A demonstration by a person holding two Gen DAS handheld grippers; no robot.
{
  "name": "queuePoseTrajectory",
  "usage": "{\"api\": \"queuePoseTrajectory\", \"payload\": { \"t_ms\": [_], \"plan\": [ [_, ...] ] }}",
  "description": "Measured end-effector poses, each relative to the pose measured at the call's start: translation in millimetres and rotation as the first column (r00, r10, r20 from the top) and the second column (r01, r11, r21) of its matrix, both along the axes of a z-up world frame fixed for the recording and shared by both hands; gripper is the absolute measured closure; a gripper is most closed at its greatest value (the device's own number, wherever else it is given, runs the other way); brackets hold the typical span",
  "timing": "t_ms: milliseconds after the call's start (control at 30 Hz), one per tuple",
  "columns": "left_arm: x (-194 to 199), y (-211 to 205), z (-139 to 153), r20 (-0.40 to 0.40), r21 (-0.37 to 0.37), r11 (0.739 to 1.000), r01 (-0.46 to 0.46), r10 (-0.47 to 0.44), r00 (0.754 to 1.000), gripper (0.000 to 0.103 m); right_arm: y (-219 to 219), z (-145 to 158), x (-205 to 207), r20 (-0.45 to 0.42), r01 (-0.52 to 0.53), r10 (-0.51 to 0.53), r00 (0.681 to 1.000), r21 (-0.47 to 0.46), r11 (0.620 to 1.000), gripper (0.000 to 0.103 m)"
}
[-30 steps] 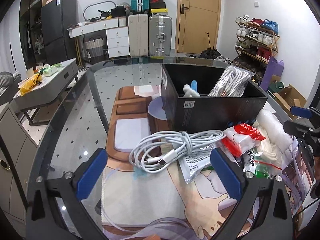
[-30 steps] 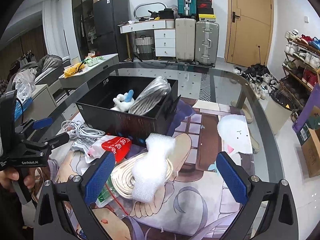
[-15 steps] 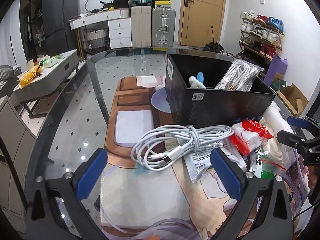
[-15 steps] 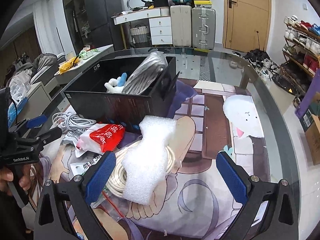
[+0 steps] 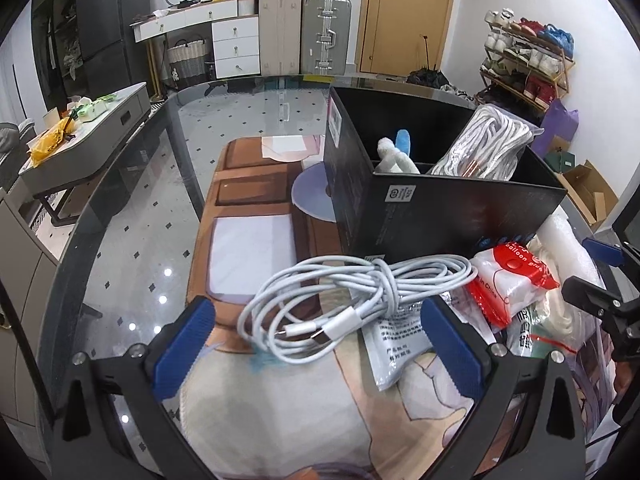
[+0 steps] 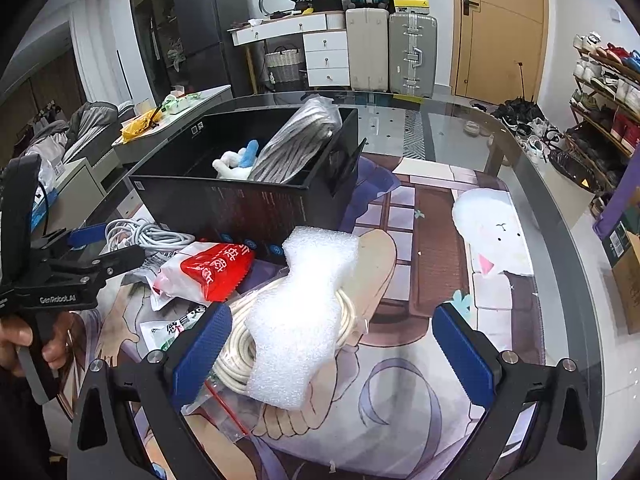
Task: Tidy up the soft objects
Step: 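Withdraw both grippers from the box and move the right toward the white foam sleeve, then close the right gripper on the white foam sleeve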
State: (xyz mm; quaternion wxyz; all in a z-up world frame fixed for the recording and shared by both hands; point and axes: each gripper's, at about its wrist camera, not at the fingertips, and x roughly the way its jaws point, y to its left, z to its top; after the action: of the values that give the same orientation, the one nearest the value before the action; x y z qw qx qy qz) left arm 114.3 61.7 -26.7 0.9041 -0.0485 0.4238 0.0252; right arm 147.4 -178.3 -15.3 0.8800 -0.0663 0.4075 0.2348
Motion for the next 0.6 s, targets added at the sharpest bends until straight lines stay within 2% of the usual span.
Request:
{"api": "queuePoseTrajectory", "payload": {
  "t_ms": [167,467,600],
  "plan": [
    [8.3,-0.2,-3.1,-0.021,0.004,1.000,-0.001,0.001,1.000,0.000,0.1,-2.5,1.2,-0.008,-0.008,0.008,1.000,0.001,1.000,0.001],
    [17.5,9.6,-8.2,-0.040,-0.046,0.999,-0.010,0.008,0.999,0.002,-0.1,-5.0,3.8,-0.014,-0.020,0.020,1.000,0.009,1.000,0.002],
    [15.5,7.1,-6.6,-0.027,-0.042,0.999,0.000,-0.001,1.000,0.014,-0.8,-5.9,2.4,-0.018,-0.027,0.027,0.999,0.015,1.000,0.008]
  ]
}}
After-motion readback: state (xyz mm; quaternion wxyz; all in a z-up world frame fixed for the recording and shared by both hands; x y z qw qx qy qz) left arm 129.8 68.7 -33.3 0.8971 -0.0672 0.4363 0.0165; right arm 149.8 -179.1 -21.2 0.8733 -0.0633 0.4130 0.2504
